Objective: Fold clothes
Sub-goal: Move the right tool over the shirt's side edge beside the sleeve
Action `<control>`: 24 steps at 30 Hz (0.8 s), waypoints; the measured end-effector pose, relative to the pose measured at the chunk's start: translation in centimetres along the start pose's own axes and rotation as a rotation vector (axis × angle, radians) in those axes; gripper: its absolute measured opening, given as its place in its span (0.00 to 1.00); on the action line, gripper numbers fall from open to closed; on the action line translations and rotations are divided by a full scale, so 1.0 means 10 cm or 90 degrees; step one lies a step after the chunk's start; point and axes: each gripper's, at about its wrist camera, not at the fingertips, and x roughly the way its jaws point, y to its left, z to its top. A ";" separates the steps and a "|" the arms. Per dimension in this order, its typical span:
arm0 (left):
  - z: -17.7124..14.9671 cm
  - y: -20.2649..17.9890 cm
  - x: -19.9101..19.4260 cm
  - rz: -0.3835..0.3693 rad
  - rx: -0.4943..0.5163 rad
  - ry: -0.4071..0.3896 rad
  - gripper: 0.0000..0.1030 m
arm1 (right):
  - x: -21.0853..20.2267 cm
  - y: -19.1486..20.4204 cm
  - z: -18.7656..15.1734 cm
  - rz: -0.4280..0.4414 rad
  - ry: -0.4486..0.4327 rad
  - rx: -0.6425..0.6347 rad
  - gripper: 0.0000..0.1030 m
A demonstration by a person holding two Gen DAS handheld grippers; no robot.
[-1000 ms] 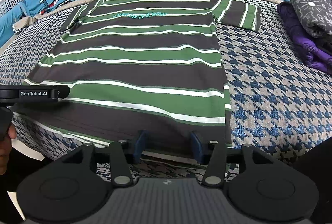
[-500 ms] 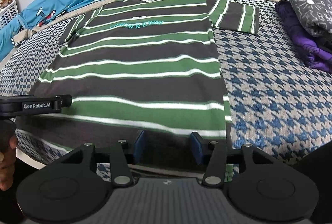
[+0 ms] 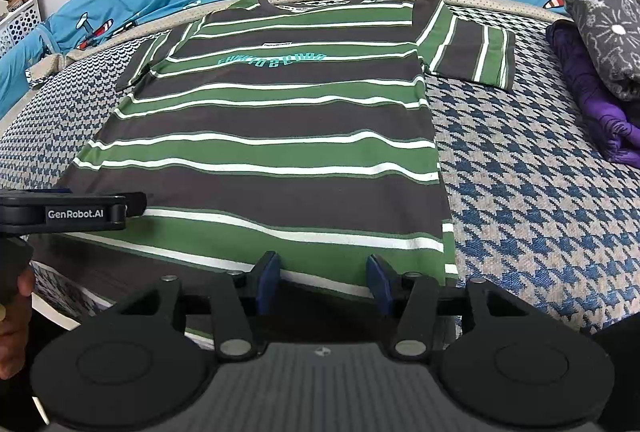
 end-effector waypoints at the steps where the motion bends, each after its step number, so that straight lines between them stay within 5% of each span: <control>1: 0.00 0.00 0.01 -0.002 -0.003 0.001 1.00 | 0.01 0.01 0.00 0.000 0.000 -0.002 0.48; 24: -0.19 0.04 -0.04 -0.011 0.007 -0.003 1.00 | -0.01 0.12 -0.22 -0.016 0.011 -0.080 0.57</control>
